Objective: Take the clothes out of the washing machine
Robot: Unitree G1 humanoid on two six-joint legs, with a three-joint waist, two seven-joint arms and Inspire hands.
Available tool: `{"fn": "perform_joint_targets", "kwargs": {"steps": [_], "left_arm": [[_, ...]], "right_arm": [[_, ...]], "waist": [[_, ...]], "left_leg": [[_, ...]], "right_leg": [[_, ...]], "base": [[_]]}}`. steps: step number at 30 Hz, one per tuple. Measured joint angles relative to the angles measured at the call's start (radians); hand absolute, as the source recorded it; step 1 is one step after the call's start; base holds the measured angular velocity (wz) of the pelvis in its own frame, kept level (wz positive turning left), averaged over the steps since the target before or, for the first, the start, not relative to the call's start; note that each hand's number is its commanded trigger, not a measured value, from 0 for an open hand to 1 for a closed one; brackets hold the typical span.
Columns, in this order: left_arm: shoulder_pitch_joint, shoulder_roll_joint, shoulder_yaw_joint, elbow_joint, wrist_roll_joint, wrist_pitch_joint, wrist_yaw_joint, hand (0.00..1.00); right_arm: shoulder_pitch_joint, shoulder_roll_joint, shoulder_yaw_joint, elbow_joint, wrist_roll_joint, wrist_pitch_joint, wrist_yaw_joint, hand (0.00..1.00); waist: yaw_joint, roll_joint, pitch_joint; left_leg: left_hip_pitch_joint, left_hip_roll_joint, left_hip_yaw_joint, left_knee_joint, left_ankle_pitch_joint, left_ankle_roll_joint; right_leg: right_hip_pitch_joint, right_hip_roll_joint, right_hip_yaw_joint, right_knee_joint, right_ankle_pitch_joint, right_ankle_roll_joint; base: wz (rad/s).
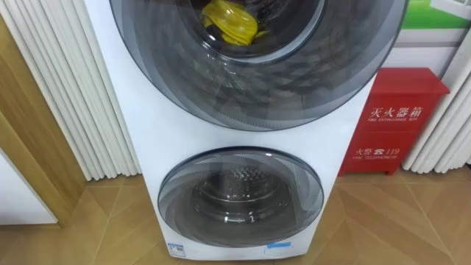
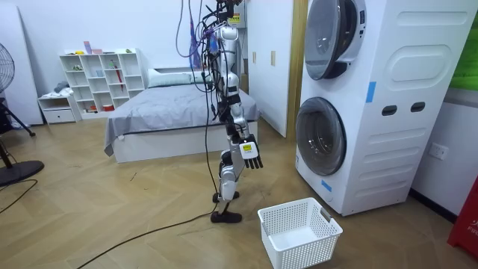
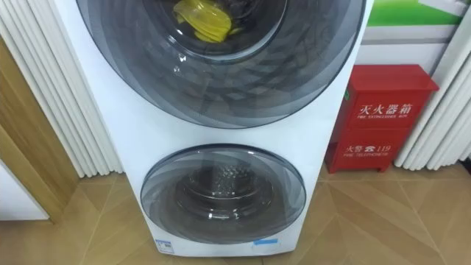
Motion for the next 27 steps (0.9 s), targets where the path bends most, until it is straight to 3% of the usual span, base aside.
{"fn": "perform_joint_targets", "kwargs": {"steps": [9,21,23,27], "left_arm": [[0.002,0.0,0.0,-0.001,0.002,0.0,0.017,0.0],[0.001,0.0,-0.012,-0.004,0.001,0.0,0.01,0.0],[0.001,-0.001,-0.004,-0.005,0.003,-0.001,0.009,0.0],[0.002,-0.002,0.0,-0.007,0.0,-0.011,0.009,0.0]], "right_arm": [[0.0,0.004,0.001,0.0,0.001,0.0,-0.001,0.0],[-0.011,0.002,0.004,-0.002,0.039,0.005,-0.012,0.0],[-0.015,0.001,-0.006,-0.035,0.024,0.017,-0.022,0.0],[-0.018,-0.011,-0.037,-0.348,0.01,0.038,-0.079,0.0]], "waist": [[0.001,-0.007,0.0002],[0.002,0.0,-0.0024],[0.003,0.001,-0.0069],[0.002,0.004,-0.0005]], "left_leg": [[0.0,0.0,0.001,0.001,0.0,0.0],[-0.001,0.0,0.0,-0.001,0.0,0.0],[-0.002,0.0,0.001,0.0,0.0,0.0],[0.0,-0.002,0.002,0.004,0.001,0.002]], "right_leg": [[0.0,0.0,0.0,0.0,0.0,0.0],[0.0,0.0,-0.007,0.0,0.0,0.0],[-0.001,-0.001,-0.004,0.0,0.0,0.0],[0.0,-0.003,-0.004,0.0,0.0,0.0]], "base": [[0.0],[0.0],[-0.02],[-0.05]]}}
